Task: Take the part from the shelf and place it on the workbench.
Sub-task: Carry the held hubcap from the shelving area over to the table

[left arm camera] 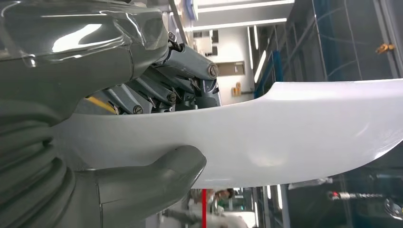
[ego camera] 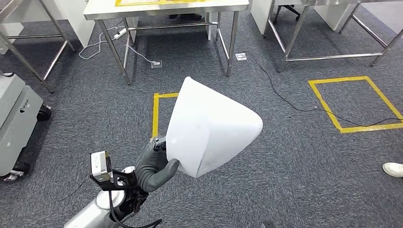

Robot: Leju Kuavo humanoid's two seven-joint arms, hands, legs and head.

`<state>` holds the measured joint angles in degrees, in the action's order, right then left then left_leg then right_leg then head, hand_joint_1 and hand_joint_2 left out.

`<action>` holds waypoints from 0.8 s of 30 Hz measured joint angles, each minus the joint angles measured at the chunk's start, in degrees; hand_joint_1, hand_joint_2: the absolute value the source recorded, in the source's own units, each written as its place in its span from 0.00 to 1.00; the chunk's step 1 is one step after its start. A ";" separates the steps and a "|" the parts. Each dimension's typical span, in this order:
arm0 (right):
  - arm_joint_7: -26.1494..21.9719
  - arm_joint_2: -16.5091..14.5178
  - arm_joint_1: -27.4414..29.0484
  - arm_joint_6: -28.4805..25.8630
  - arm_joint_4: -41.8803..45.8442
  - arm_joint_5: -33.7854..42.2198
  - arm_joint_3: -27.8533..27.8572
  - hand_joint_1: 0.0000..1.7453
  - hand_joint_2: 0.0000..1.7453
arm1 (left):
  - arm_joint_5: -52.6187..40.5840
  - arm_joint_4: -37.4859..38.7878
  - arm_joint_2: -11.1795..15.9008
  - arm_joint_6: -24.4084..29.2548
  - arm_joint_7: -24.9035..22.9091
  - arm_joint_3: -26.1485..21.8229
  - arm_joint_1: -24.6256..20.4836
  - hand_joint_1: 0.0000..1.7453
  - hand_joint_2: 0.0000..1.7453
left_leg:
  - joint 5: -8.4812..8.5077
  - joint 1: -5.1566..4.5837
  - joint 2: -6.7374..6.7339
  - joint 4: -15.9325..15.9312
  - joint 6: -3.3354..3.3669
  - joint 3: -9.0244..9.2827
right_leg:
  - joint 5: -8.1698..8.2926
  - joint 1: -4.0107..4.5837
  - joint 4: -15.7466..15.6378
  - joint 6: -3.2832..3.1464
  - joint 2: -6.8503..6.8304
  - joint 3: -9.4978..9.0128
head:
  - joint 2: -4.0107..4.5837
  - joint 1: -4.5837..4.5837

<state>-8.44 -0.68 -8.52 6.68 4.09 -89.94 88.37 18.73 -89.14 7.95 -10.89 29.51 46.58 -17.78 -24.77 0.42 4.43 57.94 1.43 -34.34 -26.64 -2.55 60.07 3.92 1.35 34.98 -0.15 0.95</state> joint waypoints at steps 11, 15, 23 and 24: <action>0.14 -0.15 0.03 0.00 0.02 0.45 0.08 0.00 0.00 | 0.01 0.08 0.27 -0.10 0.17 -0.10 0.05 1.00 1.00 | -6.41 0.62 -4.06 17.01 -1.94 -9.22 | -0.19 0.80 -1.56 -3.36 -0.84 -1.80 | 0.00 0.50; 1.36 -0.50 -0.01 -0.22 0.03 1.68 0.26 0.00 0.00 | 0.01 0.08 0.27 -0.10 0.24 -0.20 -0.11 1.00 1.00 | 0.16 -0.24 -4.62 3.87 0.24 -3.26 | -0.67 1.24 -1.67 -3.32 -1.00 -2.48 | 0.00 0.38; 2.60 -0.68 -0.03 -0.58 0.02 2.38 0.33 0.00 0.00 | 0.05 0.00 0.05 -0.14 0.42 -0.21 -0.36 1.00 1.00 | 1.45 -0.58 -4.42 -2.18 1.81 0.66 | -3.90 1.32 4.80 -2.27 -1.52 0.66 | 0.00 0.13; 2.60 -0.62 0.02 -0.59 0.02 2.39 0.34 0.00 0.00 | 0.05 0.02 0.02 -0.16 0.42 -0.16 -0.31 1.00 1.00 | 1.45 -0.64 -4.30 -2.17 1.88 0.69 | -5.13 1.28 8.51 -2.34 -1.49 2.73 | 0.00 0.11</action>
<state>-5.84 -1.30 -8.49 6.09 4.11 -87.55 88.71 18.78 -89.12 7.97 -11.05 29.93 46.42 -18.09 -23.33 -0.21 0.13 55.77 3.31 -33.65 -31.78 -1.27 68.58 1.58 -0.14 37.71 -0.15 1.06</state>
